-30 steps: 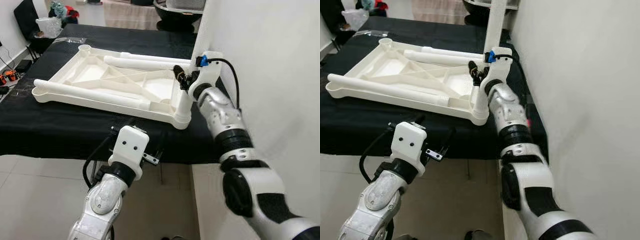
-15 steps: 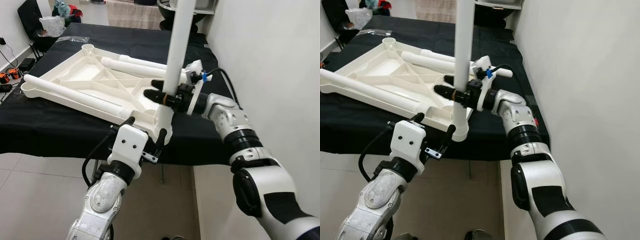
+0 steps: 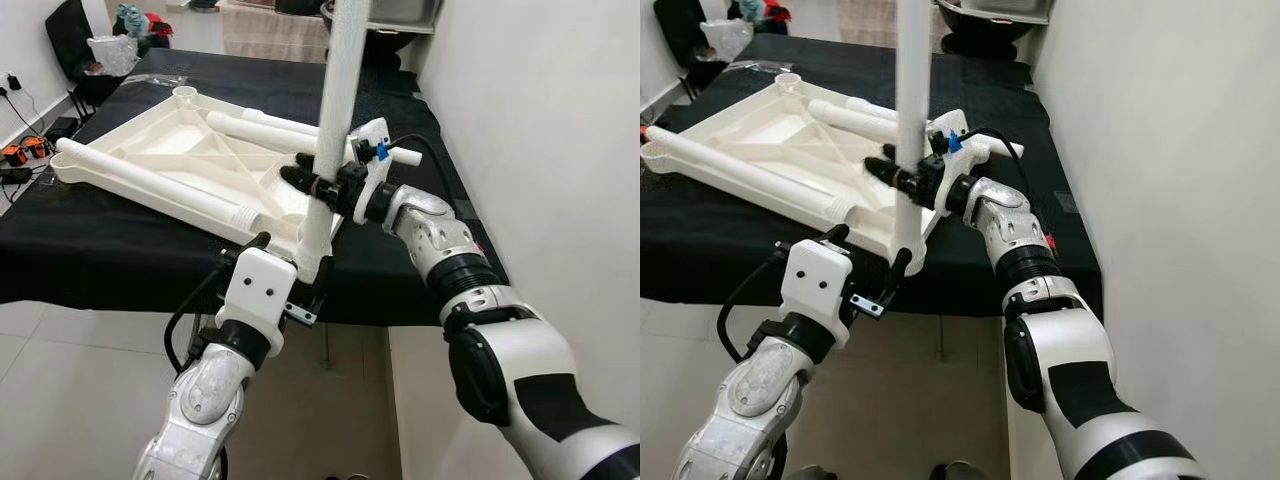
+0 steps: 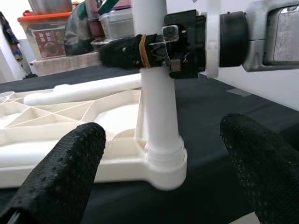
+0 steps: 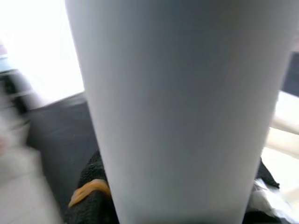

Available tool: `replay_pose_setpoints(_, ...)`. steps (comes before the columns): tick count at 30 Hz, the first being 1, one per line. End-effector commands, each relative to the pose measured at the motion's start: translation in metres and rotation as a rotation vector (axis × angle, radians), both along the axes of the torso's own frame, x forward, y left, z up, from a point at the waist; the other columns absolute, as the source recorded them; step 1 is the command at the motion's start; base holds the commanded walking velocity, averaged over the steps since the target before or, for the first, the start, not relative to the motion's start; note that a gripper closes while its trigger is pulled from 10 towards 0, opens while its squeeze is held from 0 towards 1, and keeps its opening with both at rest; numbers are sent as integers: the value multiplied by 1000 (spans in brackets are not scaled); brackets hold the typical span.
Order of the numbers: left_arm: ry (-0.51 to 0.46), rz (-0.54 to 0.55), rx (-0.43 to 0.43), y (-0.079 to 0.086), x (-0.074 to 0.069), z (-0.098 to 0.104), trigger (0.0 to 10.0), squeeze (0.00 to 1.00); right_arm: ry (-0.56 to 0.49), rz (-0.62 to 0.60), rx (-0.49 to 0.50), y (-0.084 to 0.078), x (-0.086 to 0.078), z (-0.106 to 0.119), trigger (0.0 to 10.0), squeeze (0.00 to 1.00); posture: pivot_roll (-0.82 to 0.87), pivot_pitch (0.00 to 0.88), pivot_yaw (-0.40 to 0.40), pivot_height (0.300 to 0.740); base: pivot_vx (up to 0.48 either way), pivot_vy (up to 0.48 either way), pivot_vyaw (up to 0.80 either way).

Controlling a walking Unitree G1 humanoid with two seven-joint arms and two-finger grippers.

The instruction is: Building children table

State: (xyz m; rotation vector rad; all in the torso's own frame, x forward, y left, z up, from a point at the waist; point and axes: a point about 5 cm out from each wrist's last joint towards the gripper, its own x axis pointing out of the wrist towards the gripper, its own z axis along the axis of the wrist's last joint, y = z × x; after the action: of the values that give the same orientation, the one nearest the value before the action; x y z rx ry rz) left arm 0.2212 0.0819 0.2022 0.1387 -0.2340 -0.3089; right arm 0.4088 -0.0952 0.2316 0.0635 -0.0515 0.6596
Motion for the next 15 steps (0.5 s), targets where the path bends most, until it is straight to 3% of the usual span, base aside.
replay_pose_setpoints(1, -3, -1, 3, -2, 1, 0, 10000, 0, 39, -262, -22, -21, 8, -1, 0, 0, 87, 60, -115, 740, 0, 0, 0)
replay_pose_setpoints(3, -3, -1, 3, -2, 1, 0, 10000, 0, 39, -262, -22, -21, 8, -1, 0, 0, 87, 60, -115, 740, 0, 0, 0)
replay_pose_setpoints(4, -3, -1, 3, -2, 1, 0, 10000, 0, 64, -396, -19, -31, 10, -2, 0, 0, 85, 60, -115, 740, 0, 0, 0)
replay_pose_setpoints(5, -3, -1, 3, -2, 1, 0, 10000, 0, 64, -396, -19, -31, 10, -2, 0, 0, 85, 60, -115, 740, 0, 0, 0)
replay_pose_setpoints(7, -4, -1, 4, -2, 1, 0, 10000, 0, 95, -774, 19, -57, 7, -6, 0, 0, 82, 58, -113, 740, 0, 0, 0)
replay_pose_setpoints(9, -4, -1, 4, -2, 1, 0, 10000, 0, 95, -774, 19, -57, 7, -6, 0, 0, 82, 58, -113, 740, 0, 0, 0)
replay_pose_setpoints(10, -5, -1, 4, -2, 2, 0, 10000, 0, 103, -913, 48, -61, 1, -8, 0, 0, 82, 58, -113, 740, 0, 0, 0)
replay_pose_setpoints(11, -5, -1, 4, -2, 2, 0, 10000, 0, 103, -913, 48, -61, 1, -8, 0, 0, 82, 58, -113, 740, 0, 0, 0)
replay_pose_setpoints(12, -6, -1, 4, -2, 2, 0, 10000, 0, 107, -988, 68, -62, -4, -9, 0, 0, 85, 59, -113, 740, 0, 0, 0)
replay_pose_setpoints(14, -6, 0, 7, -2, 1, 0, 10000, 0, 134, -994, 107, -42, -7, -12, 0, 0, 90, 56, -113, 740, 0, 0, 0)
replay_pose_setpoints(15, -6, 0, 7, -2, 1, 0, 10000, 0, 134, -994, 107, -42, -7, -12, 0, 0, 90, 56, -113, 740, 0, 0, 0)
